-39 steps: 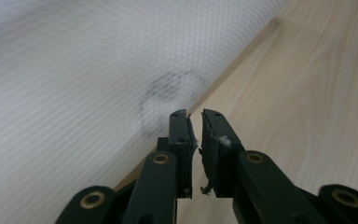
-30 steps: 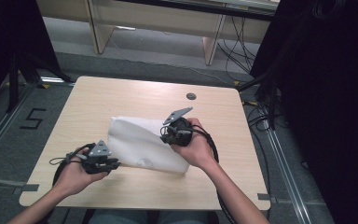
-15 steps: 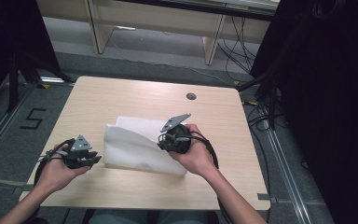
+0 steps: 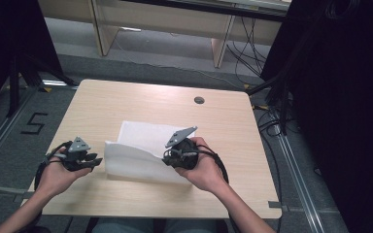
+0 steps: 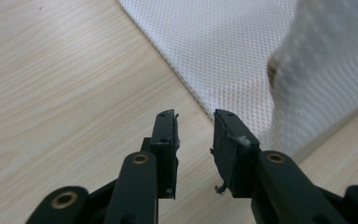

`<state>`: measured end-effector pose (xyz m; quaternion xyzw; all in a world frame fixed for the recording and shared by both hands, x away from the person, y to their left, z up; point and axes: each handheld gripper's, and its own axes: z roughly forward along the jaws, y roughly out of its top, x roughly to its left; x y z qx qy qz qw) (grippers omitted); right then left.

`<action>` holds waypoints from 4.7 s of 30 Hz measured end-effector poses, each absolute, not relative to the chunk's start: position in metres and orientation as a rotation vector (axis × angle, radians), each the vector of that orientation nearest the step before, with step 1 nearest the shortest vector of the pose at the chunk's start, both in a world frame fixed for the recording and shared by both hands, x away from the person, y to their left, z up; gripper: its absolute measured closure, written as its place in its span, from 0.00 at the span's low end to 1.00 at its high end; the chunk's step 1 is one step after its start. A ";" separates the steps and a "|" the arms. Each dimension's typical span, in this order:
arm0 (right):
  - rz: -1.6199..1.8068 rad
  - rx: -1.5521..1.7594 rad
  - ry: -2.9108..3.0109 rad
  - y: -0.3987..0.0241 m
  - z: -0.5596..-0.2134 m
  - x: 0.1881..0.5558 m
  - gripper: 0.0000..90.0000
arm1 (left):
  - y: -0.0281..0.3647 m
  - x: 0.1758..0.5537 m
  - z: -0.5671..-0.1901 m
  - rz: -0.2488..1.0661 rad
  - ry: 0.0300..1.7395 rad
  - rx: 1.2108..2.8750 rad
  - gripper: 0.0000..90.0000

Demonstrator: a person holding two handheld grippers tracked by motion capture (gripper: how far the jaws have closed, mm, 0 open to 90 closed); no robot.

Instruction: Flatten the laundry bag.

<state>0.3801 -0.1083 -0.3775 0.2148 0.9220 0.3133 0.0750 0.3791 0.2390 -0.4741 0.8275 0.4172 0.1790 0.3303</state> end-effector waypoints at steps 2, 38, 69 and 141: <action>0.951 0.627 2.780 -0.107 -0.380 0.377 1.00 | 0.238 0.379 -0.475 0.464 1.093 2.155 0.77; 0.796 0.686 3.050 -0.107 -0.450 0.339 1.00 | 0.227 0.377 -0.477 0.472 1.046 2.104 0.71; 0.748 0.746 3.054 -0.093 -0.472 0.360 0.94 | 0.200 0.377 -0.475 0.485 0.941 2.120 0.65; 0.792 1.183 2.674 -0.182 -0.463 0.383 0.86 | 0.162 0.369 -0.489 0.229 0.822 2.231 0.76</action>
